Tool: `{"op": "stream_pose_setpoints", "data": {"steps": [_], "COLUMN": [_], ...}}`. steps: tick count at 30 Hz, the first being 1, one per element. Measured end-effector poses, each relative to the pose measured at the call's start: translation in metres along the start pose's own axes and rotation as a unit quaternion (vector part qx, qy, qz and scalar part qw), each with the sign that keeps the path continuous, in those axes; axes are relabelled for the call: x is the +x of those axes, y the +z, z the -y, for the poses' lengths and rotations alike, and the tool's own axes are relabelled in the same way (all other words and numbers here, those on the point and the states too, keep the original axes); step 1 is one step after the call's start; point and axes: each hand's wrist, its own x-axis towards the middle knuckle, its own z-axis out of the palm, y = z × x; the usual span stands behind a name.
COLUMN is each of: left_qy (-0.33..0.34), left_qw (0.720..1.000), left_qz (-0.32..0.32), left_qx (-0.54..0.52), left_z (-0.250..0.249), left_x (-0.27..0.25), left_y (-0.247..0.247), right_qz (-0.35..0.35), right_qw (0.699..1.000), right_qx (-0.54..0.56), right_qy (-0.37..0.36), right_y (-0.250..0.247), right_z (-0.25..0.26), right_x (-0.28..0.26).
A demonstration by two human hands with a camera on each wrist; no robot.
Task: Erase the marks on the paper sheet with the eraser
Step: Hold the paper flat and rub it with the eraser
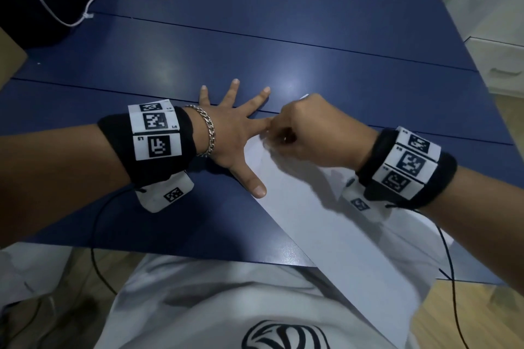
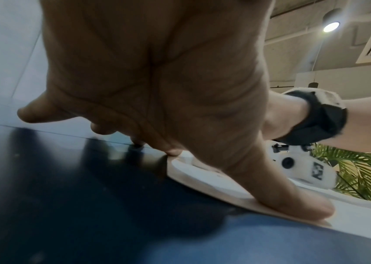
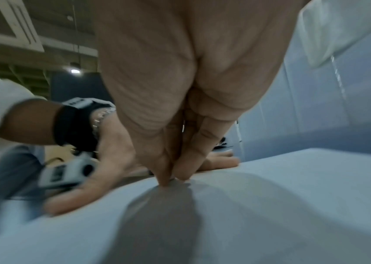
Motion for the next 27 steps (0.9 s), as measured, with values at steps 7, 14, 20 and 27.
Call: {"op": "stream_pose_setpoints", "data": {"steps": [7, 14, 20, 27], "left_qy": [0.002, -0.004, 0.012, 0.046], "left_qw": [1.0, 1.0, 1.0, 0.996], "left_qz": [-0.005, -0.006, -0.013, -0.049], "left_qx": [-0.003, 0.013, 0.014, -0.05], "left_z": [0.0, -0.001, 0.001, 0.004], "left_x": [-0.001, -0.002, -0.006, -0.024], "left_y": [0.0, 0.001, 0.003, 0.011], "right_qz": [0.043, 0.018, -0.05, 0.003], "right_qw": [0.998, 0.999, 0.986, 0.984], "right_qx": [0.02, 0.029, 0.123, 0.109], "right_qy": [-0.036, 0.014, 0.098, 0.144], "right_y": [0.007, 0.008, -0.021, -0.002], "right_z": [0.014, 0.005, -0.03, -0.014], "right_x": [-0.012, -0.031, -0.075, -0.157]}}
